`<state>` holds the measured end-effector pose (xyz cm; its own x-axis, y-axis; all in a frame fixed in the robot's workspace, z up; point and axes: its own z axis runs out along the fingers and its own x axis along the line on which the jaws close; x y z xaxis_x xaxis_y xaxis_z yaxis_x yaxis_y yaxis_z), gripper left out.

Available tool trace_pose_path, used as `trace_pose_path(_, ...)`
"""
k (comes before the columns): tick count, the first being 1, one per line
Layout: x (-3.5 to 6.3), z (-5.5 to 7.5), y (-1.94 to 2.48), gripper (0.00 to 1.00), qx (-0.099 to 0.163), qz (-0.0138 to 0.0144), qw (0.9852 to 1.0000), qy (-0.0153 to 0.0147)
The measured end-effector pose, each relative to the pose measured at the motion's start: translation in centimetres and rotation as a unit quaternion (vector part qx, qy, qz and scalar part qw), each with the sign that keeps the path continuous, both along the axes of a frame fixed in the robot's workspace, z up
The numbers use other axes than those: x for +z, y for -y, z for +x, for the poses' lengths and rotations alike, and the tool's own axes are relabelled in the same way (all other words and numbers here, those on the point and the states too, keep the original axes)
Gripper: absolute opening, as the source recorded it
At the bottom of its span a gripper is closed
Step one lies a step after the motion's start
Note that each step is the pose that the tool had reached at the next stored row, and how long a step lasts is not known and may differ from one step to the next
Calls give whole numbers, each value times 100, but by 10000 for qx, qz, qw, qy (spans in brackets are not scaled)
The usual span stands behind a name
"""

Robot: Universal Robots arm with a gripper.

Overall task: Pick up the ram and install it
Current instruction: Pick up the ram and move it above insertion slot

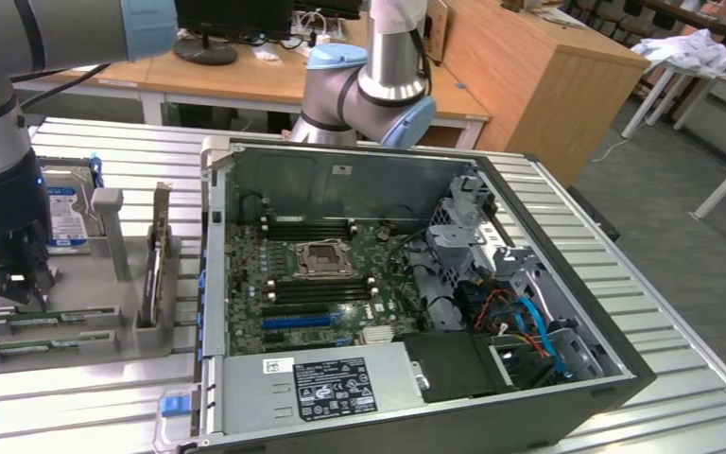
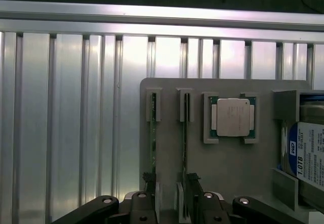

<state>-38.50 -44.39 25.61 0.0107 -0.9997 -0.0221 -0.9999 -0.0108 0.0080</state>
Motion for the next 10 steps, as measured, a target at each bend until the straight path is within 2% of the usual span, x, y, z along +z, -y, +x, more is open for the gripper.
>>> trace_pose_path(4, -3, -1, 9, 37, -1, 2, 10000, 2)
trace_pose_path(10, -1, 0, 76, 37, 0, 1, 10000, 1)
